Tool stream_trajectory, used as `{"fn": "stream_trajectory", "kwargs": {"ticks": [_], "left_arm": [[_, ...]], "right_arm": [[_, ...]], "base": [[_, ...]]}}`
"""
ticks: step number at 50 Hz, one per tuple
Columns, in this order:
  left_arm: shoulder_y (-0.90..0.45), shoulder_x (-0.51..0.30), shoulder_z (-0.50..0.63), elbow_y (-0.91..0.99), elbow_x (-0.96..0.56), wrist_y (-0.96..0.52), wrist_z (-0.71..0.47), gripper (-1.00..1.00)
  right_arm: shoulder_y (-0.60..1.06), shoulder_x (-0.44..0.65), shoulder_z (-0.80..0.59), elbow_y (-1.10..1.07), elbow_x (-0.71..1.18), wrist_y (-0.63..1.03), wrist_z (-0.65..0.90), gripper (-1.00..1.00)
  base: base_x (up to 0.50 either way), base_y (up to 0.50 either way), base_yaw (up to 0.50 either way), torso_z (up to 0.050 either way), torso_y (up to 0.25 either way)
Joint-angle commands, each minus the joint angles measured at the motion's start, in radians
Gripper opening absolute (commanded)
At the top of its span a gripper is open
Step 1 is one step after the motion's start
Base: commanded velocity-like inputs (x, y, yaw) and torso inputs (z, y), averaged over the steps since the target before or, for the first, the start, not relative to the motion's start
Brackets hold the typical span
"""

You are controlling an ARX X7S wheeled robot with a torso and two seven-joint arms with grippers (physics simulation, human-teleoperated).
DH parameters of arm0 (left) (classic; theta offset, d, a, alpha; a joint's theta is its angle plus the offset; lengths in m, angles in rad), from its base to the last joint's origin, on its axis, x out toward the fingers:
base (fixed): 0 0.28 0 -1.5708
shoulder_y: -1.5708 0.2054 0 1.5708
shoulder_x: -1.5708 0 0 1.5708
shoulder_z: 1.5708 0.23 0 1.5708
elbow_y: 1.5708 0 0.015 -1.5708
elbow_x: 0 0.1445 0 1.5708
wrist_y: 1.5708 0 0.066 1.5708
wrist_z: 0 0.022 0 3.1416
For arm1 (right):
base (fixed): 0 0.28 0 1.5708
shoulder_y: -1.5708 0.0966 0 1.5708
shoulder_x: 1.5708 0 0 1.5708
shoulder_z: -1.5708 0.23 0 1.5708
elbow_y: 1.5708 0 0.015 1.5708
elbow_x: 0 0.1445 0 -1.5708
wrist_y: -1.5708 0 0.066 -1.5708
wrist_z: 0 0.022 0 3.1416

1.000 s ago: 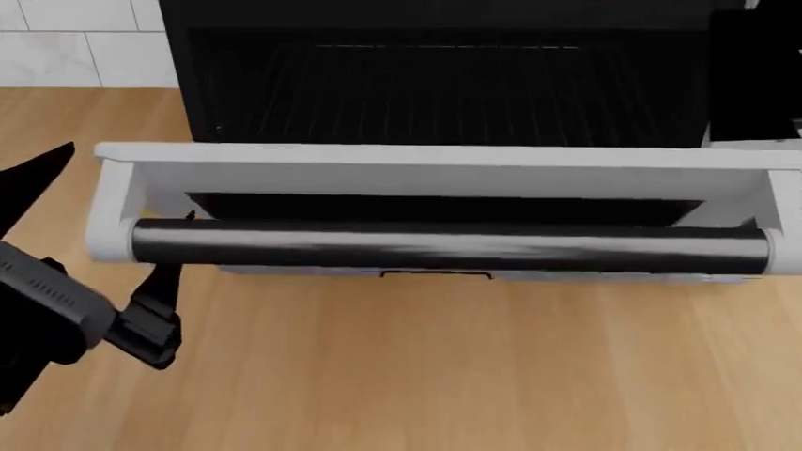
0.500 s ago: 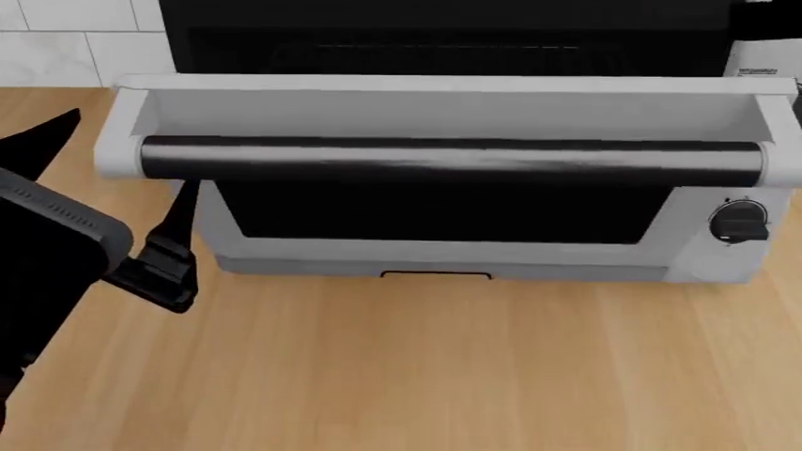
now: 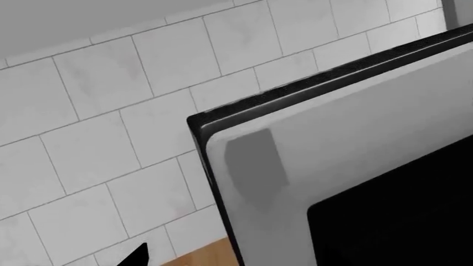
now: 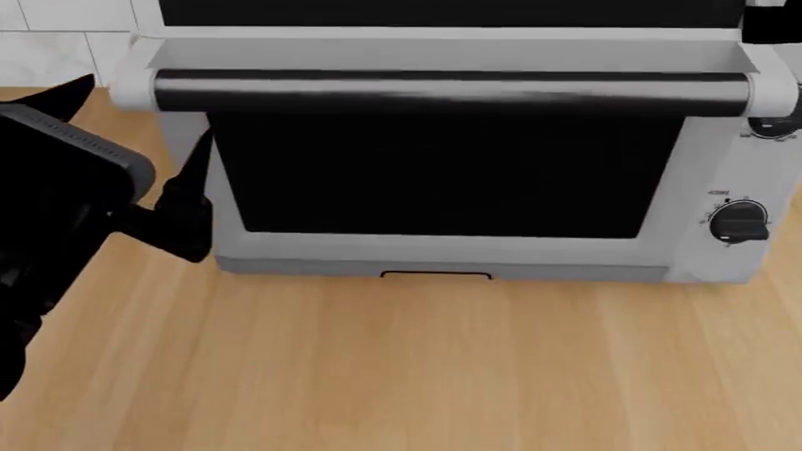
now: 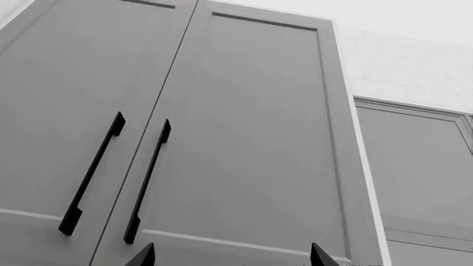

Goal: Close the toaster oven door.

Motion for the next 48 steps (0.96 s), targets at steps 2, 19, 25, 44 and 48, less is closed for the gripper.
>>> {"fn": "stream_trajectory", "kwargs": {"ticks": [2,19,25,44,48], "left_arm": [[-0.086,0.045,0.004,-0.104,0.012,-0.017,-0.002,1.0],[-0.171,0.092,0.045,-0.286,0.052,0.034,0.007,1.0],[-0.188,0.1,0.052,-0.323,0.059,0.047,0.011,1.0],[-0.225,0.118,0.078,-0.385,0.074,0.064,0.015,1.0],[-0.21,0.104,0.07,-0.347,0.064,0.043,0.009,1.0]], "right_arm": [[-0.009,0.005,0.007,-0.003,0.004,-0.005,0.002,1.0],[-0.013,0.014,0.013,-0.004,0.01,-0.011,0.005,1.0],[-0.012,0.012,0.012,-0.002,0.004,-0.01,0.001,1.0],[-0.021,0.017,0.018,-0.005,0.006,-0.015,0.001,1.0],[-0.032,0.018,0.027,-0.007,0.004,-0.018,-0.001,1.0]], "base": [[0.0,0.0,0.0,0.0,0.0],[0.0,0.0,0.0,0.0,0.0],[0.01,0.0,-0.01,0.0,0.0],[0.03,-0.01,-0.02,0.002,0.0],[0.03,-0.01,-0.03,0.003,0.0]]}}
